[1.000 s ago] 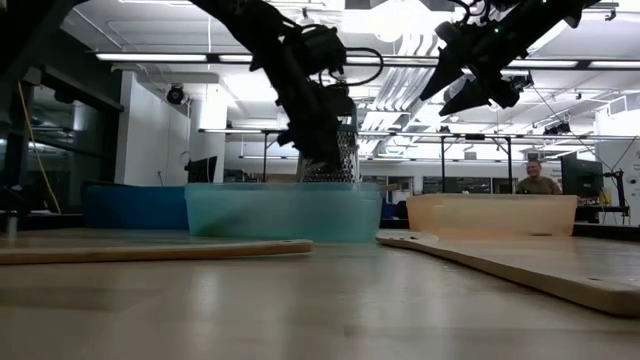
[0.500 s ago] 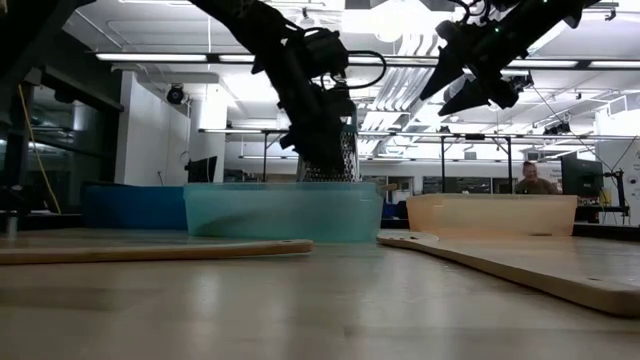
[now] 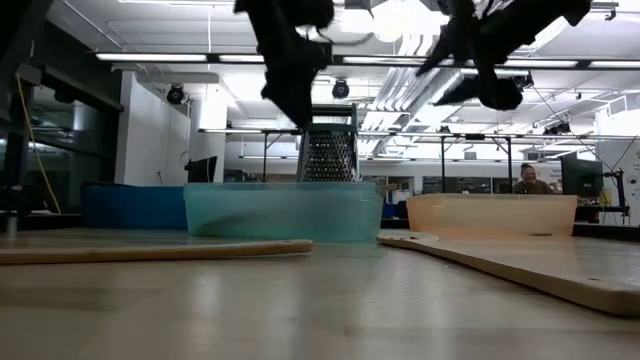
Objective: Pick & Place Kitchen Items
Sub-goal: Put the wooden spoon into the green bin
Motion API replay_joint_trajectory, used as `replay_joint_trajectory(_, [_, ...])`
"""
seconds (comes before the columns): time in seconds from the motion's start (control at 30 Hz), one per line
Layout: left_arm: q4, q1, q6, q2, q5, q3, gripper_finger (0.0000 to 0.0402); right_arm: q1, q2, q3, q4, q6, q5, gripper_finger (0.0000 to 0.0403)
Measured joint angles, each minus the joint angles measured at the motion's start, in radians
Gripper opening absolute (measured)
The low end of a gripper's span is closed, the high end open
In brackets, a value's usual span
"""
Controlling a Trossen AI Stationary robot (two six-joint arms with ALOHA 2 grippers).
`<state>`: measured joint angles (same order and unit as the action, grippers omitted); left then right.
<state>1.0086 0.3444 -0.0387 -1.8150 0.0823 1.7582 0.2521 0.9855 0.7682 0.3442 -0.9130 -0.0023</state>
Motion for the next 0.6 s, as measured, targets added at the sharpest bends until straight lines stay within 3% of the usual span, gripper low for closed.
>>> replay_joint_trajectory(0.37, [-0.022, -0.005, 0.089, 0.269, 0.012, -0.171, 0.0177, -0.308, 0.07, 0.099, -0.019, -0.26, 0.308, 0.0223])
replay_joint_trajectory(0.6, [-0.036, -0.005, 0.097, 0.446, -0.028, -0.323, 0.0177, -0.399, 0.217, 0.274, 0.087, -0.338, 0.334, 0.0196])
